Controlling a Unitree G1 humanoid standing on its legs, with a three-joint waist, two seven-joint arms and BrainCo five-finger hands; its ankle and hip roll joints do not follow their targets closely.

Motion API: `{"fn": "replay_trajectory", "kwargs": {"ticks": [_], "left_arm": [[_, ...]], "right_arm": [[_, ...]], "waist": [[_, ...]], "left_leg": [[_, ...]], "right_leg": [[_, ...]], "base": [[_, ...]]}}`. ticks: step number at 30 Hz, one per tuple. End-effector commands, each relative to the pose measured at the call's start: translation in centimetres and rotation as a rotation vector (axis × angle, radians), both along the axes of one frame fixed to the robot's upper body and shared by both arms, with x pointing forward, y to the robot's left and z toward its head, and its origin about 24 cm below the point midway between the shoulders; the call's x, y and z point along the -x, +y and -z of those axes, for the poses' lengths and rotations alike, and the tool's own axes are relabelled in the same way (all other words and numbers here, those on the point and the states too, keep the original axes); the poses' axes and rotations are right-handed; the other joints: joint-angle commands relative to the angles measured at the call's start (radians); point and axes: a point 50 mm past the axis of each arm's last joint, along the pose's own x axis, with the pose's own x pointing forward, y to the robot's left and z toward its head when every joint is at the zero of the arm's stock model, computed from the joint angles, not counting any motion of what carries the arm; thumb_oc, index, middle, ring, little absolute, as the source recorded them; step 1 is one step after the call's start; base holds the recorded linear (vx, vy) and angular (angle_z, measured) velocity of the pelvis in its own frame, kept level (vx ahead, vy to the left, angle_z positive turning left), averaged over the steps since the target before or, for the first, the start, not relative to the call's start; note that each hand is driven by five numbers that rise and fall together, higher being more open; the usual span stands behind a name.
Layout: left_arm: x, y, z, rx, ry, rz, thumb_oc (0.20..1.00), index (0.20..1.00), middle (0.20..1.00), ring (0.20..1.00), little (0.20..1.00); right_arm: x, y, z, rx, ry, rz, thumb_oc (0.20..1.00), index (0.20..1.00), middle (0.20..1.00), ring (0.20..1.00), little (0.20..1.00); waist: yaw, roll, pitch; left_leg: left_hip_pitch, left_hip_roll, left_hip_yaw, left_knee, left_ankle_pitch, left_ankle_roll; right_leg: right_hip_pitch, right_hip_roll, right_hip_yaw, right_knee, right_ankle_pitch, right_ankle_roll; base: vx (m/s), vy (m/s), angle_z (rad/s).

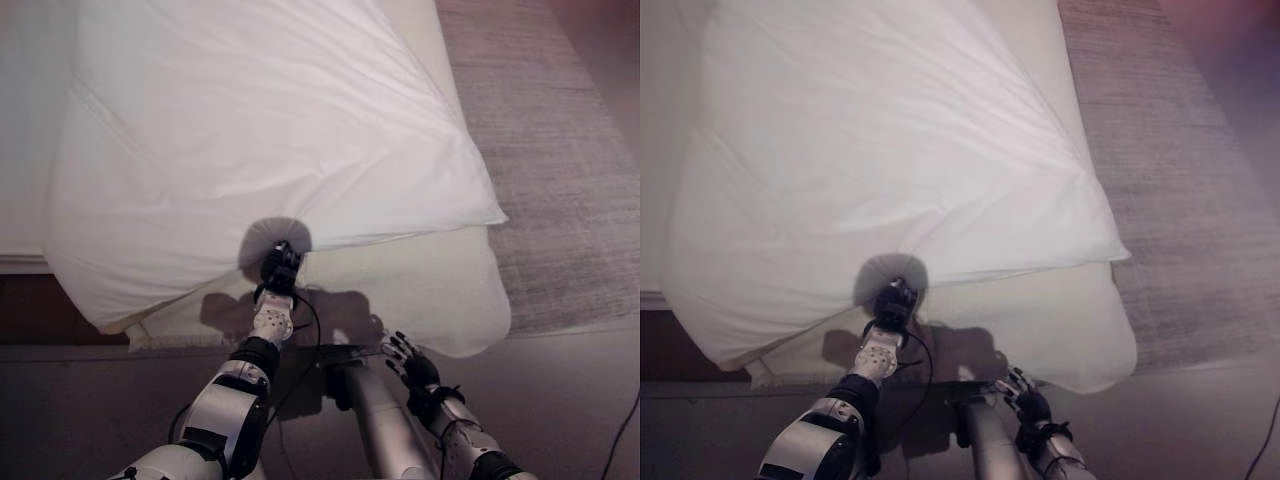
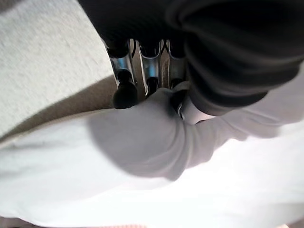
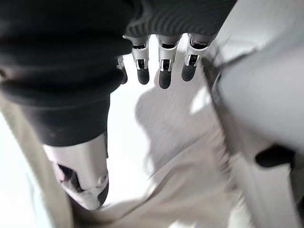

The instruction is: Make the bed

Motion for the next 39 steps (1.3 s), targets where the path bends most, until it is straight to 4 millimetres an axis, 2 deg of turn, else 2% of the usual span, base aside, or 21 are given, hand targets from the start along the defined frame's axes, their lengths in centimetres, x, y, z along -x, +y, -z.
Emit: {"fn": "replay_trajectory", "kwargs": {"ticks": [1,7,11,13,16,18,23,27,28,30,31,34,36,39], "left_arm": [[-1.0,-0.7,-5.1,0.034,-0.262,0.002,0.200,0.200,0.200,0.200,0.200],[-0.1,-1.2,-7.2,0.055,-0.404,0.037,0.200,0.200,0.200,0.200,0.200],[0.8,-1.2,-8.9,0.064,-0.501,0.047,0.200,0.200,0.200,0.200,0.200],[1.5,-1.1,-10.3,0.073,-0.564,0.036,0.200,0.200,0.200,0.200,0.200],[1.6,-1.1,-10.6,0.079,-0.575,0.029,0.200,0.200,0.200,0.200,0.200],[2.2,-0.6,-11.9,0.085,-0.634,0.008,0.200,0.200,0.200,0.200,0.200],[3.2,-0.3,-13.2,0.090,-0.678,-0.024,0.200,0.200,0.200,0.200,0.200],[3.8,0.8,-13.7,0.057,-0.700,-0.057,0.200,0.200,0.200,0.200,0.200],[4.1,1.2,-13.7,0.050,-0.701,-0.074,0.200,0.200,0.200,0.200,0.200],[4.1,1.4,-13.8,0.042,-0.701,-0.085,0.200,0.200,0.200,0.200,0.200],[4.3,1.8,-13.8,0.034,-0.702,-0.103,0.200,0.200,0.200,0.200,0.200],[4.4,2.0,-13.7,0.027,-0.700,-0.112,0.200,0.200,0.200,0.200,0.200],[4.7,2.9,-13.8,0.014,-0.707,-0.148,0.200,0.200,0.200,0.200,0.200],[4.9,3.2,-13.8,0.009,-0.710,-0.160,0.200,0.200,0.200,0.200,0.200]], "right_arm": [[-1.3,1.4,-2.3,-0.138,-0.127,0.006,1.000,1.000,1.000,1.000,1.000],[-2.2,2.5,-3.3,-0.249,-0.153,0.015,1.000,1.000,1.000,1.000,1.000],[-4.0,4.1,-4.8,-0.414,-0.181,0.055,1.000,1.000,1.000,1.000,1.000],[-5.6,5.5,-6.7,-0.548,-0.216,0.067,1.000,1.000,1.000,1.000,1.000],[-6.1,5.9,-7.4,-0.591,-0.234,0.067,1.000,1.000,1.000,1.000,1.000],[-7.7,6.7,-9.9,-0.703,-0.292,0.062,1.000,1.000,1.000,1.000,1.000],[-9.2,7.5,-13.4,-0.869,-0.372,0.064,1.000,1.000,1.000,1.000,1.000],[-10.1,6.6,-15.9,-0.985,-0.463,0.128,1.000,1.000,1.000,1.000,1.000],[-10.4,5.8,-17.0,-1.025,-0.514,0.156,1.000,1.000,1.000,1.000,1.000],[-10.6,5.1,-17.7,-1.043,-0.552,0.184,1.000,1.000,1.000,1.000,1.000],[-10.8,4.0,-18.7,-1.059,-0.606,0.225,1.000,1.000,1.000,1.000,1.000],[-10.9,3.5,-19.1,-1.064,-0.629,0.243,1.000,1.000,1.000,1.000,1.000],[-10.9,1.2,-19.9,-1.056,-0.710,0.301,1.000,1.000,1.000,1.000,1.000],[-10.9,0.2,-19.8,-1.047,-0.725,0.335,1.000,1.000,1.000,1.000,1.000]], "waist": [[-0.002,0.021,-0.003],[0.020,0.028,0.006],[0.053,0.042,0.020],[0.076,0.053,0.034],[0.082,0.055,0.035],[0.103,0.063,0.053],[0.125,0.071,0.065],[0.137,0.082,0.077],[0.139,0.087,0.076],[0.139,0.089,0.076],[0.138,0.092,0.074],[0.140,0.093,0.073],[0.137,0.098,0.065],[0.136,0.099,0.062]], "left_leg": [[-0.050,-0.061,0.013,0.020,0.001,0.058],[-0.059,-0.071,0.002,0.021,0.008,0.065],[-0.064,-0.084,-0.009,0.017,0.013,0.070],[-0.067,-0.094,-0.018,0.021,0.009,0.074],[-0.073,-0.098,-0.021,0.019,0.014,0.076],[-0.070,-0.105,-0.030,0.021,0.009,0.081],[-0.078,-0.123,-0.041,0.017,0.017,0.088],[-0.073,-0.132,-0.045,0.018,0.009,0.092],[-0.074,-0.136,-0.047,0.017,0.009,0.095],[-0.077,-0.139,-0.047,0.014,0.014,0.096],[-0.080,-0.140,-0.047,0.016,0.014,0.099],[-0.082,-0.142,-0.047,0.017,0.013,0.100],[-0.083,-0.144,-0.048,0.013,0.012,0.103],[-0.082,-0.144,-0.048,0.009,0.012,0.103]], "right_leg": [[0.021,-0.024,0.001,-0.120,0.061,0.096],[0.017,-0.027,-0.005,-0.117,0.065,0.091],[0.015,-0.032,-0.013,-0.115,0.066,0.092],[0.018,-0.036,-0.022,-0.104,0.057,0.090],[0.014,-0.037,-0.025,-0.105,0.060,0.090],[0.022,-0.045,-0.032,-0.101,0.056,0.091],[0.016,-0.056,-0.039,-0.096,0.059,0.092],[0.019,-0.064,-0.042,-0.086,0.051,0.097],[0.016,-0.068,-0.045,-0.082,0.048,0.097],[0.013,-0.070,-0.047,-0.083,0.051,0.097],[0.008,-0.072,-0.046,-0.082,0.052,0.097],[0.006,-0.072,-0.045,-0.082,0.051,0.098],[0.002,-0.072,-0.041,-0.082,0.049,0.100],[-0.001,-0.074,-0.040,-0.082,0.050,0.101]], "base": [[0.00,0.004,0.08],[0.00,0.001,0.05],[-0.01,0.006,0.06],[0.00,0.010,0.15],[-0.01,0.011,0.17],[-0.01,0.027,0.10],[0.01,0.016,0.18],[0.02,0.031,0.08],[0.03,0.043,0.07],[0.01,0.032,0.06],[0.00,0.019,0.05],[0.01,0.014,0.03],[0.03,0.018,0.01],[0.01,0.006,0.00]]}}
